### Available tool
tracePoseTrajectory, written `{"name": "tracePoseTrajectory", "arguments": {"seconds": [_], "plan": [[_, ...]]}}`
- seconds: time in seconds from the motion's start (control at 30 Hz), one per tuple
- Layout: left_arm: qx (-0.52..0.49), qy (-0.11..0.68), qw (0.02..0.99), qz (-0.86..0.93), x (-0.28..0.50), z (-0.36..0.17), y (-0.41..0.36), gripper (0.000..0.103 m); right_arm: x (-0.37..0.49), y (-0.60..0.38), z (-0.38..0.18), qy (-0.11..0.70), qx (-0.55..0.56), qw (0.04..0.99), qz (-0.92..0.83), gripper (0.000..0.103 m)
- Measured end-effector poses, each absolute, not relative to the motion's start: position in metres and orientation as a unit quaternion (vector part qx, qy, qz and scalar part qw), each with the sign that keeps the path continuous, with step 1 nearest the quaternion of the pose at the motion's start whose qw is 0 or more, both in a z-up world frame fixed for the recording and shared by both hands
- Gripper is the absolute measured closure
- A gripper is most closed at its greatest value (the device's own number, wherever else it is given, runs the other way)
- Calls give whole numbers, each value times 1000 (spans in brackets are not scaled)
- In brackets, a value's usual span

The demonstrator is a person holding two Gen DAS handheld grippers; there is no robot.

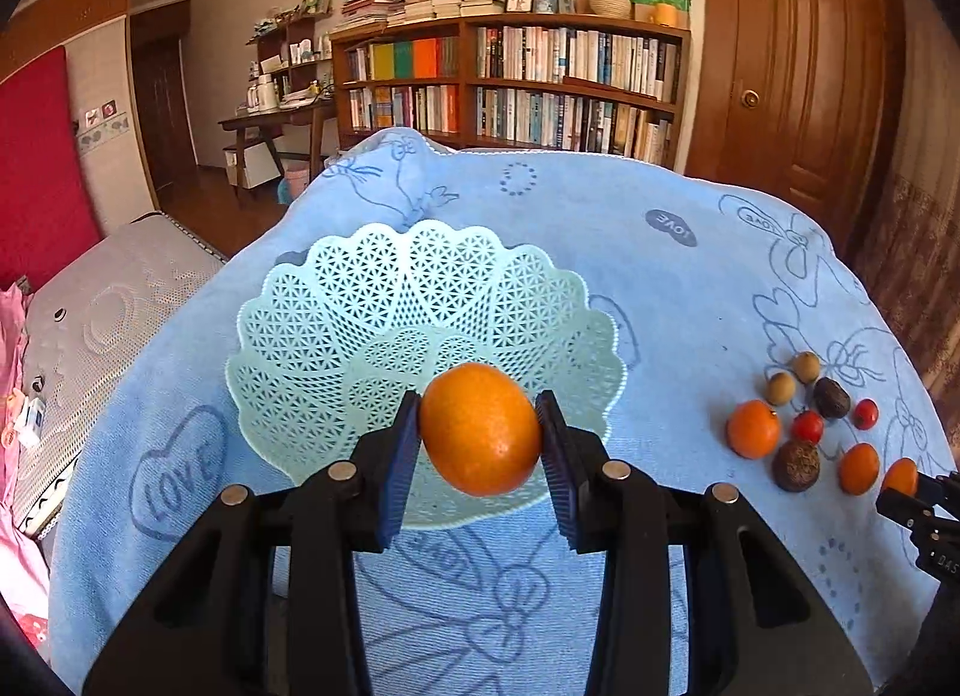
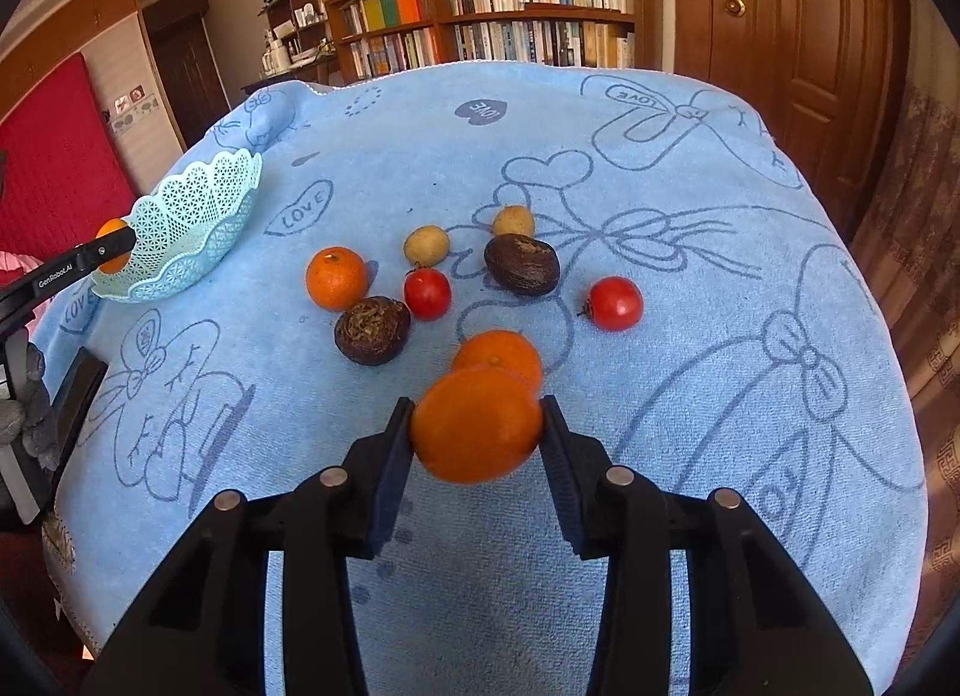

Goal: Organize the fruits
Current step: 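Carry the orange into the mint basket and open the left tool while the right tool does likewise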

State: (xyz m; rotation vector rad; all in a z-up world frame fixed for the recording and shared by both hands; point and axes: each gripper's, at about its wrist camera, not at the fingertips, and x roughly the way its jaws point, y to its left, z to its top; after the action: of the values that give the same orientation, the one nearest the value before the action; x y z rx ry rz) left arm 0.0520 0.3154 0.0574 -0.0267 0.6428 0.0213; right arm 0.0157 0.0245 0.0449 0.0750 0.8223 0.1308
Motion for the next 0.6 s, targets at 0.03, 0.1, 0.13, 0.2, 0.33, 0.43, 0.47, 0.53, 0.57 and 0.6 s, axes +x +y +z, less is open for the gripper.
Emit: {"name": "tracePoseTrajectory", "arguments": {"seconds": [0.03,0.1,0.13,0.2,0.33,0.43,0.47,0.53,0.57,0.6], "plan": [[-16,315,949,15,53,58,320,63,17,27,46,399,35,914,65,61],[-23,312,950,18,54,61,329,58,21,35,48,399,31,914,70,61],[-29,312,949,17,55,61,331,41,23,39,50,399,30,914,73,61],[-40,304,952,24,53,66,339,13,29,48,53,397,28,914,82,61],[-48,283,957,47,46,78,356,8,41,76,64,388,18,915,110,61],[-53,277,958,57,42,85,367,5,52,102,76,377,13,915,141,61],[-55,276,958,61,41,86,369,5,56,112,79,373,11,915,151,61],[-59,276,957,64,39,90,375,5,64,132,86,366,7,915,168,61],[-60,275,957,67,39,91,377,4,69,142,88,364,7,914,179,61],[-61,273,958,69,38,93,379,4,74,152,90,364,9,912,190,61]]}}
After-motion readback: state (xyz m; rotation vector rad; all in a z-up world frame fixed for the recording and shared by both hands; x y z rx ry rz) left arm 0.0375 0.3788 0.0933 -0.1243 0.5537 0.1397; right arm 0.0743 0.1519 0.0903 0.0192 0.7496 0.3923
